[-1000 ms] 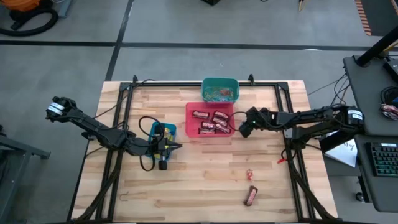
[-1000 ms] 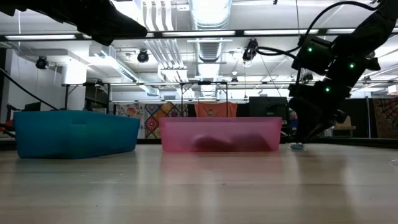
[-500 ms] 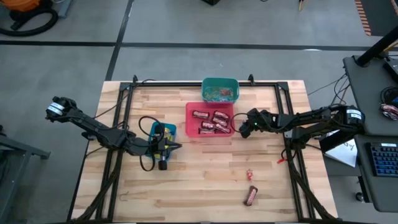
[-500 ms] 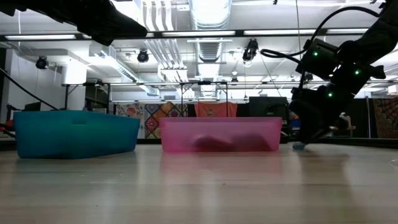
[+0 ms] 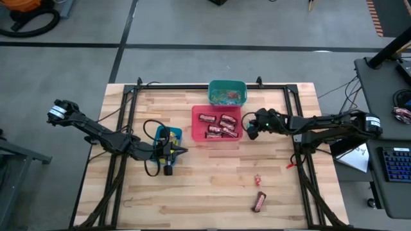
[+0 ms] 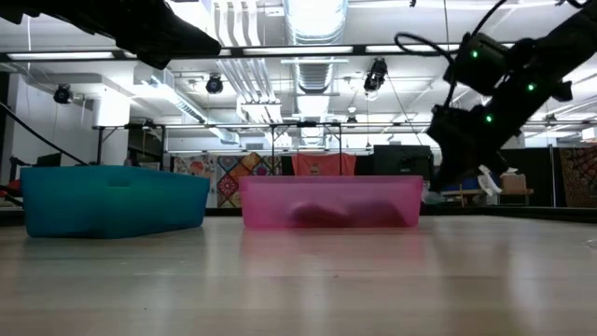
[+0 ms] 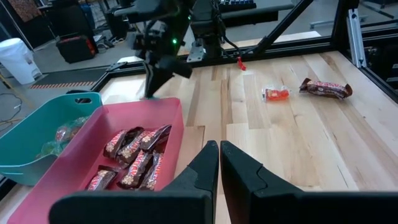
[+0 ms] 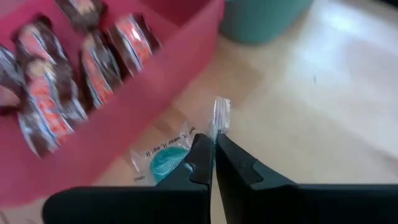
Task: Sort candy
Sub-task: Put the blue gummy into the green bin
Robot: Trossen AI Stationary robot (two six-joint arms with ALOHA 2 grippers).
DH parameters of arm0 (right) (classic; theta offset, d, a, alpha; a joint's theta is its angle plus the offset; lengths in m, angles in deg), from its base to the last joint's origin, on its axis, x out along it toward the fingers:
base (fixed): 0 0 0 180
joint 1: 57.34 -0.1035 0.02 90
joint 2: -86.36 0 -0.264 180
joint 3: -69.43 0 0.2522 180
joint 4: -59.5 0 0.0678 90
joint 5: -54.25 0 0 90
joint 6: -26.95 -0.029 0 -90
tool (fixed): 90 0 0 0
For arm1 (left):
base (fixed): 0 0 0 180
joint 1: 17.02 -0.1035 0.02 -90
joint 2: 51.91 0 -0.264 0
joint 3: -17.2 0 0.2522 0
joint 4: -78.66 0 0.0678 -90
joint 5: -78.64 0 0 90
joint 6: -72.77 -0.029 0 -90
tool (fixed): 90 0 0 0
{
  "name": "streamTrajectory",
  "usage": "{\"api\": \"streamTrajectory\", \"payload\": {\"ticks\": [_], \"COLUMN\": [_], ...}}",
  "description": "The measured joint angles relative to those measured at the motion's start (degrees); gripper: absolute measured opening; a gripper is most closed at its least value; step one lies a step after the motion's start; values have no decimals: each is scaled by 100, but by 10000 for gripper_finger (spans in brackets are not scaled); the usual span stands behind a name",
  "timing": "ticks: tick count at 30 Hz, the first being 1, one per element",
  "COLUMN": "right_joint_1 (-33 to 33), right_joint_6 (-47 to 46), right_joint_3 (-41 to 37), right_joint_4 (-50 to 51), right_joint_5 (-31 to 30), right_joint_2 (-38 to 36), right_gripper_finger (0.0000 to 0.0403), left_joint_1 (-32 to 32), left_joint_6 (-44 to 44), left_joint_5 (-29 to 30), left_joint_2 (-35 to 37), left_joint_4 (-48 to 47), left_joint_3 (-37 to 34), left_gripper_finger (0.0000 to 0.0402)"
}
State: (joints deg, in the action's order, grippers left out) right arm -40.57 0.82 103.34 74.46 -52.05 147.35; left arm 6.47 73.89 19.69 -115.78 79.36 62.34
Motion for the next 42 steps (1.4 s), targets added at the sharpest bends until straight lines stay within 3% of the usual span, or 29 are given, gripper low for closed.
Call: {"api": "streamTrajectory", "payload": {"ticks": [14, 27, 42], "right_joint_1": [0, 125, 1122], "right_joint_6": [849, 2172, 3188], "right_joint_3": [983, 1958, 2421], "right_joint_4": [257, -450, -709], "right_joint_5": [-701, -1077, -963], "right_joint_2": [-388, 812, 1772], "right_gripper_finger": [9, 9, 9], "left_joint_1": [-13, -269, -1326], "left_joint_6": [-39, -409, -364], "left_joint_5": [0, 0, 0], "left_joint_2": [0, 0, 0], "left_joint_4": [56, 310, 481], "left_joint_3": [-1, -2, -2], "left_gripper_finger": [1, 1, 1]}}
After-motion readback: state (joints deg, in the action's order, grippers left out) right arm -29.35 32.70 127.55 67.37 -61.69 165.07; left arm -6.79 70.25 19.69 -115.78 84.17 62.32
